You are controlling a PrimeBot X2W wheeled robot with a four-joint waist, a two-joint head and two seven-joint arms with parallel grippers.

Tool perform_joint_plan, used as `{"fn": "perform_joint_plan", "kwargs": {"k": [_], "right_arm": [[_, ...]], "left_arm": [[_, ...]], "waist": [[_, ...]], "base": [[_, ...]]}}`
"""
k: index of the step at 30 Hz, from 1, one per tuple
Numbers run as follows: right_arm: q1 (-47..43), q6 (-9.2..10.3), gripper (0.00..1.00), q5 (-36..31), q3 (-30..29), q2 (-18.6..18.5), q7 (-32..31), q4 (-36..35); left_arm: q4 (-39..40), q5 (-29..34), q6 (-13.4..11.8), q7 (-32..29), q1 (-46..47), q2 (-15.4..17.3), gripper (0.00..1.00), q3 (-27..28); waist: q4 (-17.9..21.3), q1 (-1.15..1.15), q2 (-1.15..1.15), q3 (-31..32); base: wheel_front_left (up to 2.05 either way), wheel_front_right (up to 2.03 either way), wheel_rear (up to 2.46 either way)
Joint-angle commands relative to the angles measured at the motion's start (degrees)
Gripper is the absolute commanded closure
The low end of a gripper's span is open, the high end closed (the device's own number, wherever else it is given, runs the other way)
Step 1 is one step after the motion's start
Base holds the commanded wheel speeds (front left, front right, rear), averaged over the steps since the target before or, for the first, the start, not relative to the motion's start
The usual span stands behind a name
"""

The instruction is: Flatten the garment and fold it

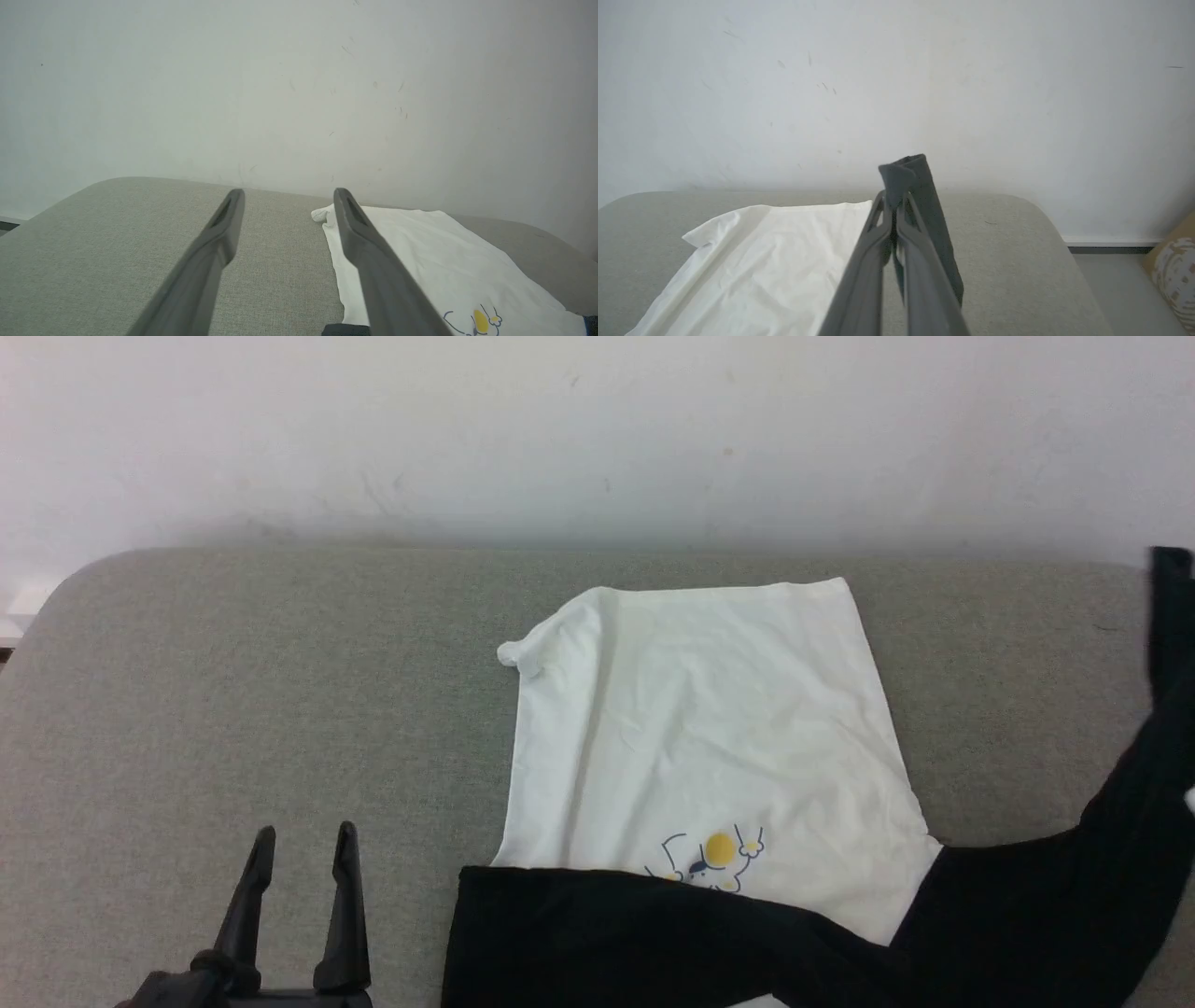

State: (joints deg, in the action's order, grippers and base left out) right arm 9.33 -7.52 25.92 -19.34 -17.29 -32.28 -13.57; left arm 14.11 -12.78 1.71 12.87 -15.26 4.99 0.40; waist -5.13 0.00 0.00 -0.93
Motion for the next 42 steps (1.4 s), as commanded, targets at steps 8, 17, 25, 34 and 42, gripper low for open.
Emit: {"fn": "perform_joint_plan", "kwargs": {"k": [8,17,25,34,42], "right_arm": [[0.5,0.03,1.0,-1.2,18.8,6.9,-0.6,-3.8],[3.0,0.03,1.0,-1.5,38.9,12.1,4.1,8.1],[6.1,0.03,1.0,-2.2,50.4,14.4,12.8,25.7],[9.0,0.03,0.89,-1.9,57.2,14.4,18.6,44.4],[11.6,0.03,0.0,5.1,60.4,14.4,20.1,46.5]], "left_arm": [[0.4,0.6,-0.4,-0.6,0.2,0.2,0.0,-1.0],[-0.3,0.0,-0.4,-0.6,0.2,0.3,0.0,-1.5],[-1.6,-0.4,-0.3,-0.3,1.3,0.1,0.0,-2.7],[-4.1,-0.8,-0.1,0.2,3.1,-0.3,0.0,-4.6],[-4.4,-1.1,-0.7,0.3,2.9,-0.1,0.0,-4.3]], "waist": [[-2.2,0.0,0.0,0.5],[-5.4,0.0,0.0,0.7],[-8.6,0.0,0.0,-0.7],[-12.1,0.0,0.0,-1.3],[-9.8,0.0,0.0,-0.2]], "base": [[0.0,0.0,0.0],[0.0,0.0,0.0],[0.0,0.0,0.0],[0.0,0.0,0.0],[0.0,0.0,0.0]]}}
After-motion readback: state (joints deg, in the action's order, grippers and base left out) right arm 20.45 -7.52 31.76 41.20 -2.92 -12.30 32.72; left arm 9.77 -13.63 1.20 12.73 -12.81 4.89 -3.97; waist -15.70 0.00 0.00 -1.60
